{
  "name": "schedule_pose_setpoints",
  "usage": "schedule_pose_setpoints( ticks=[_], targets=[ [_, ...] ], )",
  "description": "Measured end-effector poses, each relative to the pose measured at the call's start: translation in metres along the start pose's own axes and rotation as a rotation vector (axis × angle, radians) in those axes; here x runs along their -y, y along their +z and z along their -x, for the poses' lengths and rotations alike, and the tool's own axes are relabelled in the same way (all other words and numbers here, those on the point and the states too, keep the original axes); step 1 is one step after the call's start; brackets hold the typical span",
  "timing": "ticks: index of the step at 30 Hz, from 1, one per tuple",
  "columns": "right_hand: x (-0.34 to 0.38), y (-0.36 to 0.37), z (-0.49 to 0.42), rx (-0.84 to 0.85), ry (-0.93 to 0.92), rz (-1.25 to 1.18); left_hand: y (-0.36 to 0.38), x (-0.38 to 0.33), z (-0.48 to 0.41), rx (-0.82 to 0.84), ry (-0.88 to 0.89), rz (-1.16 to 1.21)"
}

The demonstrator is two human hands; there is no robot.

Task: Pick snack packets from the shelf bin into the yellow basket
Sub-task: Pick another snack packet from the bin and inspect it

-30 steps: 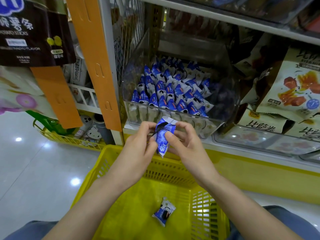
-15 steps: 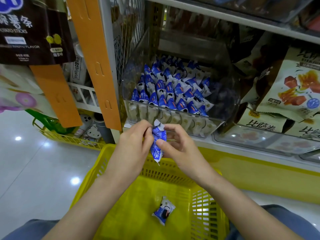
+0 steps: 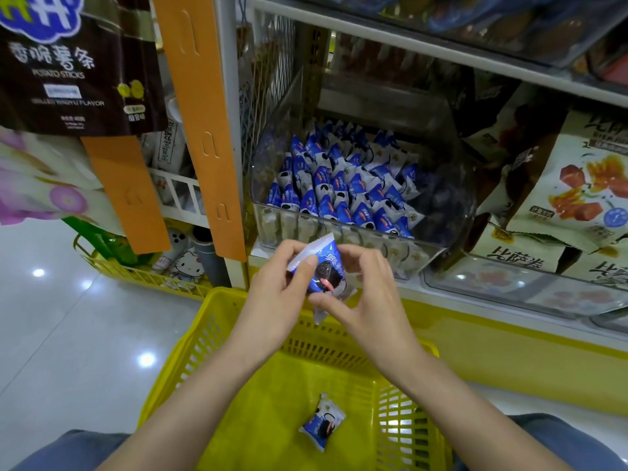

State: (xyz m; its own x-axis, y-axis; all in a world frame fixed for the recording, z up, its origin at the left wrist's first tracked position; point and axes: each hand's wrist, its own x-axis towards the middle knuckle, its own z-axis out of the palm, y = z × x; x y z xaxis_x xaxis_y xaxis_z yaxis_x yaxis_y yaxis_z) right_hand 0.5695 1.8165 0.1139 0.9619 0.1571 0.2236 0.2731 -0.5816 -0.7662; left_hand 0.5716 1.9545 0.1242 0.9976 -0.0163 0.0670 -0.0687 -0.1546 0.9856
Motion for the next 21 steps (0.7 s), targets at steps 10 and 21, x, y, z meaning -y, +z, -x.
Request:
schedule_pose_setpoints(
  ticks=[10, 21],
  targets=[
    [0.005, -0.012, -0.01, 0.125, 0.216, -0.573, -0.006, -0.002, -0.007, -0.059, -0.132, 0.353],
    [0.012, -0.014, -0.011, -0.073, 0.098, -0.508, -0.003, -0.011, -0.01, 0.057, -0.133, 0.334]
  ],
)
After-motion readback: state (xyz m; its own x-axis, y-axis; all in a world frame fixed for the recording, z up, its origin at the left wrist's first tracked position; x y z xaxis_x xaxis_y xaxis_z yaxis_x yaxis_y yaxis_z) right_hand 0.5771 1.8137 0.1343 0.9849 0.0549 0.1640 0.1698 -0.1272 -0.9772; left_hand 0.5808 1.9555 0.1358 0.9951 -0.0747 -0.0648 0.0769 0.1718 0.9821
